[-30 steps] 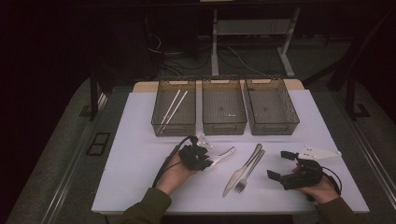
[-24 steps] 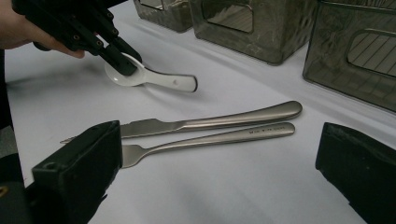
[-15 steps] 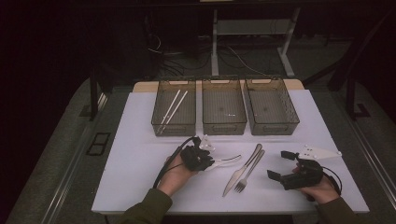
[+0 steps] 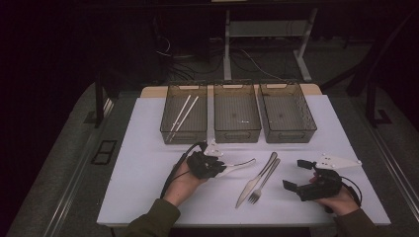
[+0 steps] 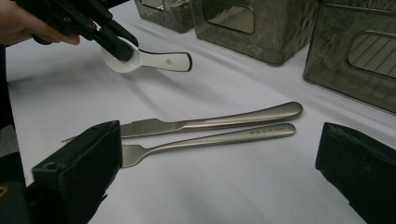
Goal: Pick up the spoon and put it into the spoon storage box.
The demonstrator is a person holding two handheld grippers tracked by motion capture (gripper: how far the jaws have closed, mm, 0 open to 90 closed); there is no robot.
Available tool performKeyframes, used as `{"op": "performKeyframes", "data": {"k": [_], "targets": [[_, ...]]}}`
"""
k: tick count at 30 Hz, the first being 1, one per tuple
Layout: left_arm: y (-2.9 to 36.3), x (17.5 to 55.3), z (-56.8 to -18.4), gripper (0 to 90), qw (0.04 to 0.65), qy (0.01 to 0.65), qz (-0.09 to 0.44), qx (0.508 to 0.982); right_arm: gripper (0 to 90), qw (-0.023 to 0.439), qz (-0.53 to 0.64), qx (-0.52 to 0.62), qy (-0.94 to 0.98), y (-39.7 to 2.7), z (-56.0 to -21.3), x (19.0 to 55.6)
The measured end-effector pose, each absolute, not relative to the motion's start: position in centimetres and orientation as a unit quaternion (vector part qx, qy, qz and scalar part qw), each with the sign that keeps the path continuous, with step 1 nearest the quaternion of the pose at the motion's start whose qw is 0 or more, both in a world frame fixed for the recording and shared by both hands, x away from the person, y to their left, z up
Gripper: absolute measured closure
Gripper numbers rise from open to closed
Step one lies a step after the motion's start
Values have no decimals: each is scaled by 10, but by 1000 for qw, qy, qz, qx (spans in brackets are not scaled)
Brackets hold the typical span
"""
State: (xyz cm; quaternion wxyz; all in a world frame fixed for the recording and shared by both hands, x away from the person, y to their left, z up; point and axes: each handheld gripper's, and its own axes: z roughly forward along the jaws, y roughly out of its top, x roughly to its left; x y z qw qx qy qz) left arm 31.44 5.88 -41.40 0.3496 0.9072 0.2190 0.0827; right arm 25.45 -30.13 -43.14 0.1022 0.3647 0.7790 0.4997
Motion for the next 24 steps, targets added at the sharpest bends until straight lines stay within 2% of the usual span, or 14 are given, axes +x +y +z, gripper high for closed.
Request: {"op": "performKeyframes", "data": {"k": [24], "targets": [[63,328,-377,816,386,188,113,896,10,104,498,366,779,-302,-432,256]]}}
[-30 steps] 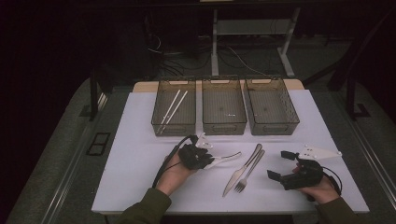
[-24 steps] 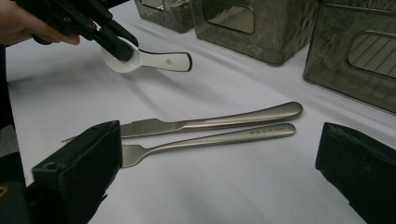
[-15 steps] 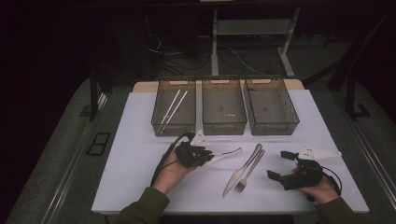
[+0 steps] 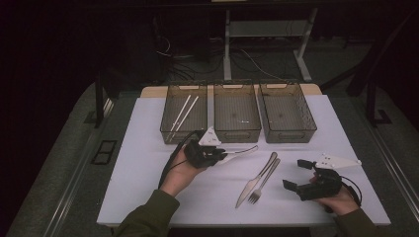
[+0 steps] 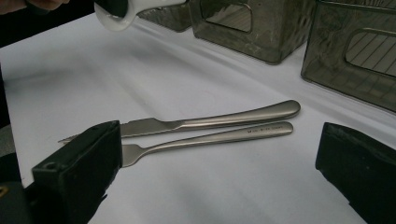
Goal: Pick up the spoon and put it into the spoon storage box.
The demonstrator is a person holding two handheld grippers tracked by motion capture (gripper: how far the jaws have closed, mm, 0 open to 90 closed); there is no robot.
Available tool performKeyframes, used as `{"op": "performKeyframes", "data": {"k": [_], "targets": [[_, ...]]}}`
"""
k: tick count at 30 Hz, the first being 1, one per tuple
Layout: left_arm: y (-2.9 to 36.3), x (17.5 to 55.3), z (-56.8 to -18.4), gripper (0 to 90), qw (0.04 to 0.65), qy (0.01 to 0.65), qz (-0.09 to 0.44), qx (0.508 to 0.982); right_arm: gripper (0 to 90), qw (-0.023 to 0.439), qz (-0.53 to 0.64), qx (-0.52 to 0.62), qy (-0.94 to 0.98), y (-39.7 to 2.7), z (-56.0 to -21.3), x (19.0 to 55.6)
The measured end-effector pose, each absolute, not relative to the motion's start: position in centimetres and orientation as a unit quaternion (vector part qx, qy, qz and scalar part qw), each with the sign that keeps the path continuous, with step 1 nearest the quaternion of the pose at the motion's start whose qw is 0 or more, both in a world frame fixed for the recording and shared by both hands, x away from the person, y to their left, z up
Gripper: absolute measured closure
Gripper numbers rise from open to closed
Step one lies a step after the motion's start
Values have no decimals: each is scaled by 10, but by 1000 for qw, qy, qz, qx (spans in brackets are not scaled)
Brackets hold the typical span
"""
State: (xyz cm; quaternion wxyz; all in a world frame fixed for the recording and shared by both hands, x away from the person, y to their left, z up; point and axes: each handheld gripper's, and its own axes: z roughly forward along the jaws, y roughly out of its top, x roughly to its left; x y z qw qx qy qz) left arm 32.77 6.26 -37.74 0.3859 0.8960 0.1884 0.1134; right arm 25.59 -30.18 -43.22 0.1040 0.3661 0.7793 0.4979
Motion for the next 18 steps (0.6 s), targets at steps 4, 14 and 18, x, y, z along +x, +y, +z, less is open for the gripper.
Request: {"op": "performKeyframes", "data": {"k": [4,14,18], "targets": [[61,334,-370,816,390,184,121,894,10,104,498,366,779,-302,-432,256],[60,348,-353,816,395,180,137,890,9,101,498,370,777,-302,-432,255],[58,355,-346,816,395,173,146,891,9,101,499,371,777,-302,-432,255]]}}
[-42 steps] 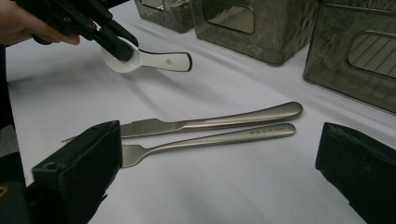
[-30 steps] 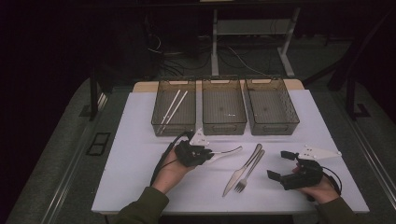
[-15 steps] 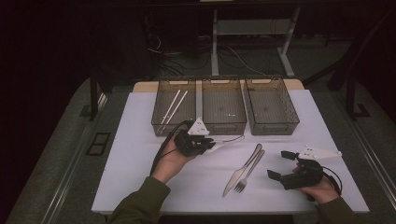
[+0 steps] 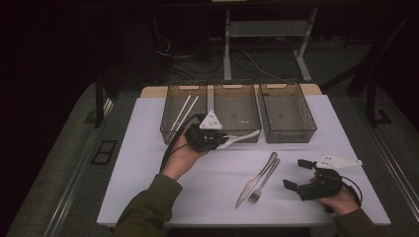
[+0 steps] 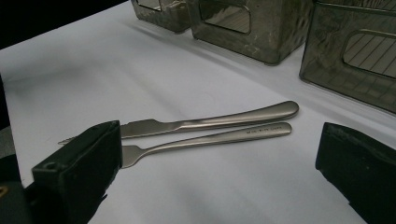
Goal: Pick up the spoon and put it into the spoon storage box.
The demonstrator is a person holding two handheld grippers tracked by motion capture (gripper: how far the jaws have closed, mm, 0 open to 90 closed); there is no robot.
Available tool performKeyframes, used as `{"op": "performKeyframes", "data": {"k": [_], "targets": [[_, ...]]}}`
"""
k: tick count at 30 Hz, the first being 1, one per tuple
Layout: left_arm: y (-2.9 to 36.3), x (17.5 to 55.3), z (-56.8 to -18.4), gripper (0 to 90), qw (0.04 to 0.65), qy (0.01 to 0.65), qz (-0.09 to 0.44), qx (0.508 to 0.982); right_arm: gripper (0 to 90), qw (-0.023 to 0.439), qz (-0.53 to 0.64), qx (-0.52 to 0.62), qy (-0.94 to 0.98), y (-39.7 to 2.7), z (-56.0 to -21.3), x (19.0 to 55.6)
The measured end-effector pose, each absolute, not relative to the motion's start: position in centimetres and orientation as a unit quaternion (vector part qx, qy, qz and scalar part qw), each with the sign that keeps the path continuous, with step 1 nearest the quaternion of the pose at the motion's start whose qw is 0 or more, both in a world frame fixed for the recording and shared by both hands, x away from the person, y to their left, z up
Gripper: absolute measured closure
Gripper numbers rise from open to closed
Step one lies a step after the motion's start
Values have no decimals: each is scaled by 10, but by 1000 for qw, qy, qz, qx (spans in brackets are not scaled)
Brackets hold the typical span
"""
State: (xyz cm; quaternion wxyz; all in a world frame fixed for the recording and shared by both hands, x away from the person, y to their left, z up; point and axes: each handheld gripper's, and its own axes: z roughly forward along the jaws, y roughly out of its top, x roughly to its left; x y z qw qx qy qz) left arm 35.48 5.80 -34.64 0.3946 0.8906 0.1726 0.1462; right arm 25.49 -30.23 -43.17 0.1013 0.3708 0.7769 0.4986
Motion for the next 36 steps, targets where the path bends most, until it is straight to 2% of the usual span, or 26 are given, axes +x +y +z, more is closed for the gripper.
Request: {"op": "performKeyframes", "data": {"k": [18,25,36], "targets": [[42,386,-327,816,382,159,170,895,9,103,503,370,774,-303,-431,255],[35,404,-326,816,383,174,173,891,10,103,504,371,773,-303,-431,255],[22,428,-325,816,353,177,191,899,9,102,508,370,772,-304,-430,254]]}}
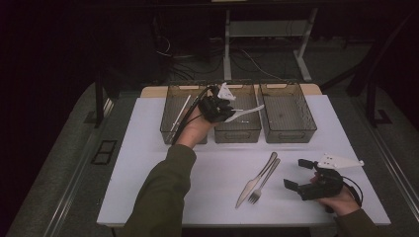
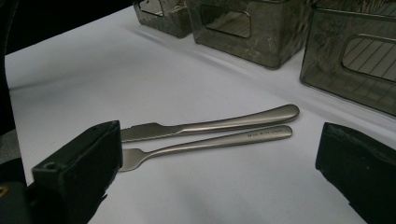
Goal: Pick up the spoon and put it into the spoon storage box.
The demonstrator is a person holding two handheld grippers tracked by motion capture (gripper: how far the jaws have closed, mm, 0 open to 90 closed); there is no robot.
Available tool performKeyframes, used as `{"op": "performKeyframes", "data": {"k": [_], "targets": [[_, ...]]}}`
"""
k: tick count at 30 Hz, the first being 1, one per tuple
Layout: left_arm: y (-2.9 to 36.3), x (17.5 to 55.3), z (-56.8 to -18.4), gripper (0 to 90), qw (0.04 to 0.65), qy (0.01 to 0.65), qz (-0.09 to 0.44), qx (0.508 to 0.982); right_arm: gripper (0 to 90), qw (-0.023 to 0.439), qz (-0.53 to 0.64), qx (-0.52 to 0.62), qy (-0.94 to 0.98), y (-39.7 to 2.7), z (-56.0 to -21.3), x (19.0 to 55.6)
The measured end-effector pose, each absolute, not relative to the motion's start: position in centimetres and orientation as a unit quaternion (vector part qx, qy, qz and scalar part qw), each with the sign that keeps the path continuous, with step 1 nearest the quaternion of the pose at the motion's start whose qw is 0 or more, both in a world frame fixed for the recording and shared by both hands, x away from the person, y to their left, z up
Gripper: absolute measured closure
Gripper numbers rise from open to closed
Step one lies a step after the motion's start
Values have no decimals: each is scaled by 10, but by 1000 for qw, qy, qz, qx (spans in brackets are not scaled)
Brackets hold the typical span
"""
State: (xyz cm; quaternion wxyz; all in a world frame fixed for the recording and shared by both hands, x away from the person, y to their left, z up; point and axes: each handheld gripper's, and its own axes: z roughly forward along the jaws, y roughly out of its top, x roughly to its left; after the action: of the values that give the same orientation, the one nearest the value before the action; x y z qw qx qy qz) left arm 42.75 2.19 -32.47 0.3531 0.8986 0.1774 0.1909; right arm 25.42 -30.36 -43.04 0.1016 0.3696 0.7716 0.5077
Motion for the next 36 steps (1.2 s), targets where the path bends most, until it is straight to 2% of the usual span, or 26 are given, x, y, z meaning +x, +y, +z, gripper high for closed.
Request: {"op": "performKeyframes", "data": {"k": [23,36], "targets": [[10,455,-360,815,250,201,185,929,9,99,510,369,771,-304,-430,254],[5,456,-371,811,229,202,163,938,10,100,511,367,771,-305,-430,254]]}}
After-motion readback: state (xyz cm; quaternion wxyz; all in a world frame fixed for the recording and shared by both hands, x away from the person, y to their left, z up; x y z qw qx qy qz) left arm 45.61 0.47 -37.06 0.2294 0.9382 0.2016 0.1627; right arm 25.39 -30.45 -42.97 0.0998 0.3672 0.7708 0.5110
